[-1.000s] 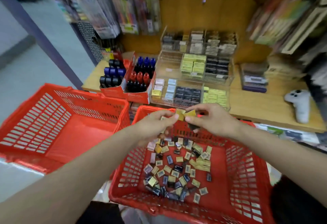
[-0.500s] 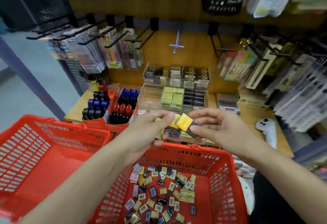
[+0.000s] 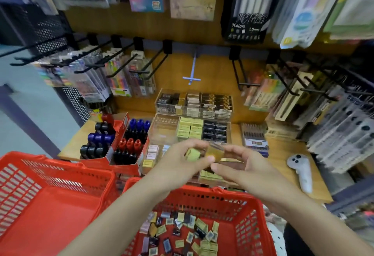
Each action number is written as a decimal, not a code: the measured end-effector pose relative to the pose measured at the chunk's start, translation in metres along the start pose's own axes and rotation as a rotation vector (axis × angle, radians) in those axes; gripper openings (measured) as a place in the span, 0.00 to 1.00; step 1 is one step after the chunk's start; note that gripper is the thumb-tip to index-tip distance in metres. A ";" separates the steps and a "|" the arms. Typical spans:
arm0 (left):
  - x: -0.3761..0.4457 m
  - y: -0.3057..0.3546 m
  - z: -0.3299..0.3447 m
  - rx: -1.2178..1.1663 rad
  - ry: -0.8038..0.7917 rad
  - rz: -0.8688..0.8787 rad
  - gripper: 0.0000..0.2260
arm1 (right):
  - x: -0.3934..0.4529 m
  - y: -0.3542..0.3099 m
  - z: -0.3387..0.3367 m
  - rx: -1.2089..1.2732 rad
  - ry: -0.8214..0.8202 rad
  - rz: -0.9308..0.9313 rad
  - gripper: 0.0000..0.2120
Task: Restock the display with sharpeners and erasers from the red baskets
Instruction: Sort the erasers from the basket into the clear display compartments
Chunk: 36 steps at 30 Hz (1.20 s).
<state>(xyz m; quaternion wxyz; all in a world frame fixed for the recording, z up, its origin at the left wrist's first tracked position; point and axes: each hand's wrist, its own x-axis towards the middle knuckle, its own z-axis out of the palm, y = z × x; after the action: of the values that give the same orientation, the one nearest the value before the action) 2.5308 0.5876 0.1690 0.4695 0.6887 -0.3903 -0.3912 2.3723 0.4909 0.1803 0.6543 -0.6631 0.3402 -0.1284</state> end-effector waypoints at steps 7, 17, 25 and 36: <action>-0.013 0.003 -0.009 0.209 -0.002 0.091 0.15 | 0.000 0.003 0.001 -0.147 0.090 -0.215 0.15; -0.028 0.000 -0.031 -0.226 0.010 0.045 0.11 | -0.001 -0.003 0.031 0.374 0.048 -0.076 0.16; -0.028 -0.014 -0.036 -0.148 0.048 0.074 0.08 | 0.000 0.001 0.038 -0.006 0.087 -0.308 0.10; 0.049 -0.024 -0.062 -0.300 0.079 -0.091 0.07 | 0.087 -0.010 0.034 -0.910 0.178 -0.615 0.21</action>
<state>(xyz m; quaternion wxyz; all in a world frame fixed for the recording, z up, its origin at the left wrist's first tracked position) 2.6098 0.5703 0.1538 0.5638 0.6428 -0.2769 -0.4384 2.4601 0.4631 0.1621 0.2028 -0.9342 0.2061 -0.2092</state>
